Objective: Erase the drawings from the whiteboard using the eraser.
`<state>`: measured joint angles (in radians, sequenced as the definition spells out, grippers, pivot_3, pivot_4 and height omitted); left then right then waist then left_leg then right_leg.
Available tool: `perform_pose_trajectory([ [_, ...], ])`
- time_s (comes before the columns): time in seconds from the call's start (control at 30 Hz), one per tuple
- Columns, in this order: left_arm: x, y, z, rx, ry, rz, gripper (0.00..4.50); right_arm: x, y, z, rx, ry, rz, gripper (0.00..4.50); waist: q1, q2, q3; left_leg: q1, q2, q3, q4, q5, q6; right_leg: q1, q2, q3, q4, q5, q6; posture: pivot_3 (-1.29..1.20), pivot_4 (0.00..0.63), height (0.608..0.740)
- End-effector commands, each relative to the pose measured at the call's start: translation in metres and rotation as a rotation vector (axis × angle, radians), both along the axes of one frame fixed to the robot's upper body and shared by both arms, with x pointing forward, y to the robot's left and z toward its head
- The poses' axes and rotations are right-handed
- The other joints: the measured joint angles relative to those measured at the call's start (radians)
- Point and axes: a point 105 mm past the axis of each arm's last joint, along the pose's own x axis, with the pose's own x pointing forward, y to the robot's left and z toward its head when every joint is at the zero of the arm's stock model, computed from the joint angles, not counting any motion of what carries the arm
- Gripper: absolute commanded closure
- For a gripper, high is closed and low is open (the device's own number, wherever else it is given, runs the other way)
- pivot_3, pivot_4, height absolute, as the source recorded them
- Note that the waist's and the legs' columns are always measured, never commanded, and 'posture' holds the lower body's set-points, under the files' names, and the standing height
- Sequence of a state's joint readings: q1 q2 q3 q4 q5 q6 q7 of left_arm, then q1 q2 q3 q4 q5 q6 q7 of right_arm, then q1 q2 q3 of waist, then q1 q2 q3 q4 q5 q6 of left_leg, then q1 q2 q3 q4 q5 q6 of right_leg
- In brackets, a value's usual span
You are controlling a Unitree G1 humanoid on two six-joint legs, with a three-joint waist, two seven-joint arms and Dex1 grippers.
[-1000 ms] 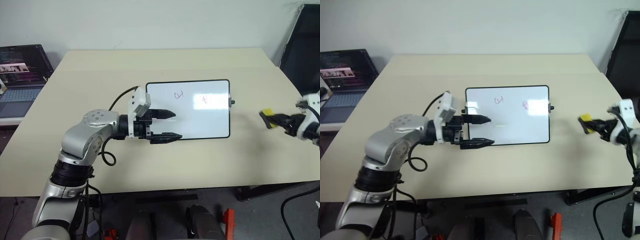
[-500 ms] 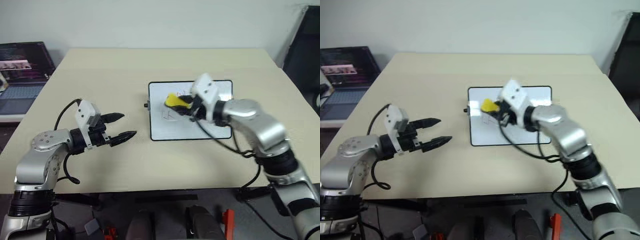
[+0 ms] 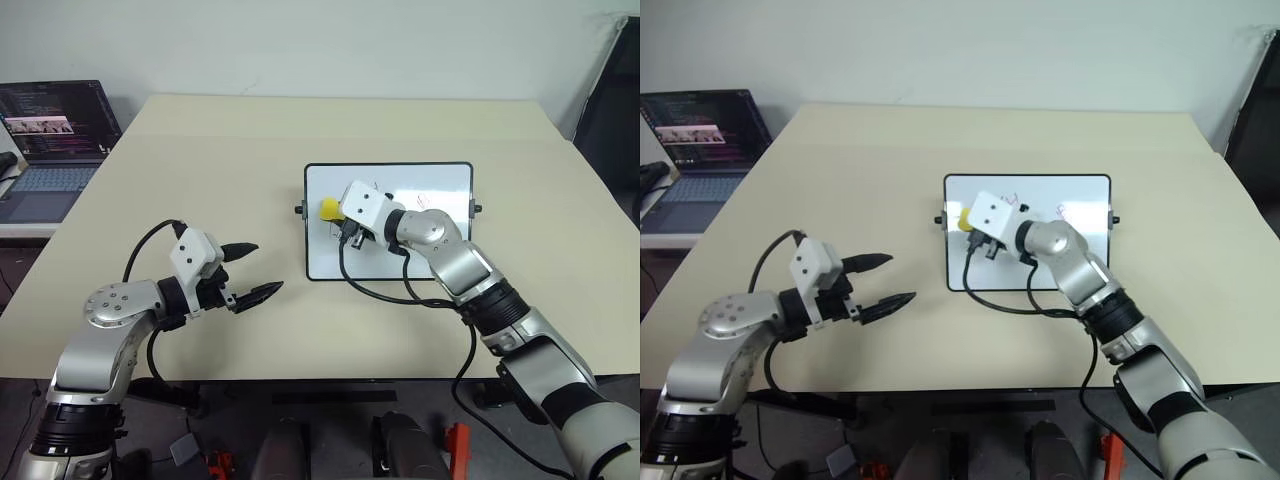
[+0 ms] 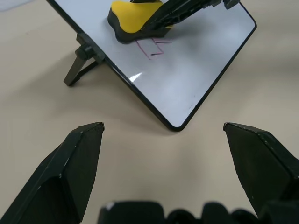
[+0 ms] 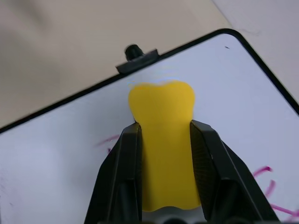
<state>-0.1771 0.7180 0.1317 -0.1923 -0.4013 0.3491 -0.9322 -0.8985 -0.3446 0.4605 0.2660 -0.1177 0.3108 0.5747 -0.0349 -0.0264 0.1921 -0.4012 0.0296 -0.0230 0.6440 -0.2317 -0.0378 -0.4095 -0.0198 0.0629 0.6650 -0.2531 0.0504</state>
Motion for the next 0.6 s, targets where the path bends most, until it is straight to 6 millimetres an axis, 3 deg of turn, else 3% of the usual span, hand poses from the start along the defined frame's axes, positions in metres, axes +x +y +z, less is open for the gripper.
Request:
perform_pose_trajectory([
  [0.03,-0.004,-0.009,0.024,-0.05,-0.054,-0.05,0.0,0.011,-0.016,0.004,-0.043,-0.018,-0.062,3.4,0.0,0.0,0.0,0.0,0.0,0.0,0.0,0.0,0.0,0.0,0.0,0.0,0.0,0.0,0.0,0.0,0.15,0.74],
  [0.13,-0.005,-0.01,0.028,-0.057,-0.045,-0.065,0.0,0.007,-0.012,-0.016,-0.088,0.021,-0.039,3.4,0.001,-0.001,0.0,0.001,0.0,0.0,0.0,0.0,0.0,0.001,0.0,-0.001,0.0,0.0,0.0,0.0,0.15,0.74],
  [0.27,-0.004,-0.01,0.03,-0.059,-0.038,-0.074,0.0,-0.012,-0.007,-0.076,-0.2,0.139,0.029,3.4,-0.002,-0.003,-0.007,0.003,0.0,0.0,0.0,0.0,0.0,0.003,0.0,0.0,0.0,0.0,0.0,0.0,0.15,0.74],
  [0.37,-0.003,-0.011,0.032,-0.058,-0.037,-0.079,0.0,-0.027,-0.013,-0.107,-0.259,0.213,0.064,3.4,-0.006,-0.007,-0.016,0.006,0.0,0.0,0.0,0.0,0.0,0.006,0.0,0.0,0.0,0.0,0.0,0.0,0.15,0.74],
  [0.5,-0.002,-0.01,0.034,-0.054,-0.037,-0.078,0.0,-0.026,-0.022,-0.113,-0.248,0.231,0.033,3.41,-0.008,-0.007,-0.017,0.024,0.0,0.0,0.0,0.0,0.0,0.022,0.0,0.001,-0.002,-0.004,-0.002,0.0,0.15,0.74],
  [0.6,0.0,-0.011,0.034,-0.049,-0.037,-0.082,0.0,-0.01,-0.027,-0.093,-0.197,0.174,-0.033,3.41,-0.008,-0.007,-0.017,0.031,0.0,-0.002,0.0,0.0,0.0,0.024,-0.001,0.003,-0.004,-0.004,-0.003,0.0,0.15,0.74],
])
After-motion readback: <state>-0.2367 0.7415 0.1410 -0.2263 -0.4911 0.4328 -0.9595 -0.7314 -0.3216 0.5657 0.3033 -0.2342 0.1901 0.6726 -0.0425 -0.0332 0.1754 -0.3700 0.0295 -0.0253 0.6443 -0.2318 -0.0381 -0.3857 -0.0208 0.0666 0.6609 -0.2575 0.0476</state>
